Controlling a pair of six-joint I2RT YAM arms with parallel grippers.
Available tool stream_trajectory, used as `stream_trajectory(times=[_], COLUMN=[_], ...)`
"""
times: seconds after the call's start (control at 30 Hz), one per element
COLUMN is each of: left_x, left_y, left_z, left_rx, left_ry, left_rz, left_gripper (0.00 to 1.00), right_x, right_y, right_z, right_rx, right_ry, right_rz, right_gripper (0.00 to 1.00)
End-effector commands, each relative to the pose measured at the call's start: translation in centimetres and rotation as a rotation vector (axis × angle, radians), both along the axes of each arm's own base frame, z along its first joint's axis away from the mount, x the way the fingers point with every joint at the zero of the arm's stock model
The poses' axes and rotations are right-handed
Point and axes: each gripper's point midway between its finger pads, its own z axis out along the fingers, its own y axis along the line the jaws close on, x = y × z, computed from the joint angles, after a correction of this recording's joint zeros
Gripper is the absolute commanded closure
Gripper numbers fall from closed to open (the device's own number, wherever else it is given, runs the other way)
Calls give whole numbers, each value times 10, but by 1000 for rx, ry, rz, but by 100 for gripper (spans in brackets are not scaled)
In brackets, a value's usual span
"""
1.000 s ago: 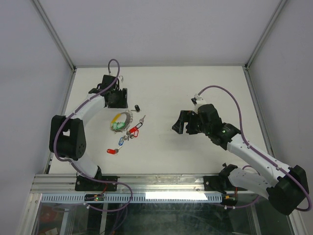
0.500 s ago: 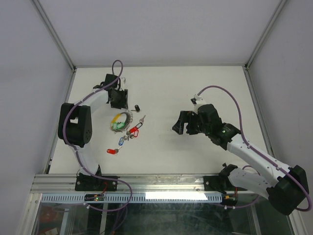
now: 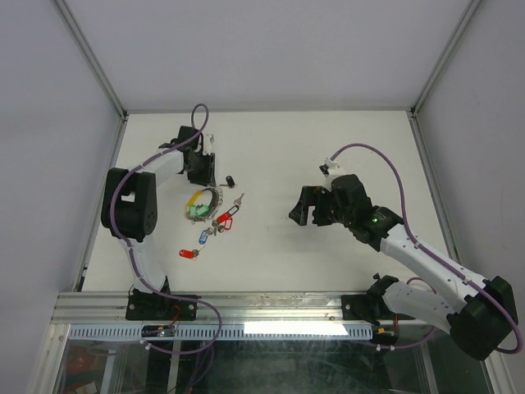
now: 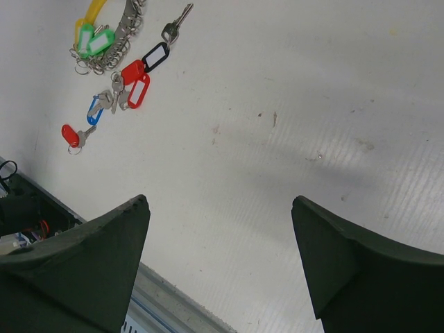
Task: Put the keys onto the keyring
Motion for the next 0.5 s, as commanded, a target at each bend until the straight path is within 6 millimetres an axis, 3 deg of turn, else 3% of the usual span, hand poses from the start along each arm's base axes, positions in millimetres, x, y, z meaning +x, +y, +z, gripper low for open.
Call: stream_trajectory(times=[0.0, 0.47], left_x=[16, 16], left_y=[-9, -12], left_z=[16, 13], left_rx=[-38, -53], left_ry=[-59, -50], left_rz=[-39, -48], left_gripper=[69, 95], right_x=[11, 12], right_y=[4, 4], right_z=[18, 15], right_rx=[22, 14], right_ry=[-64, -58], right_rz=[3, 1], right_gripper=[14, 13])
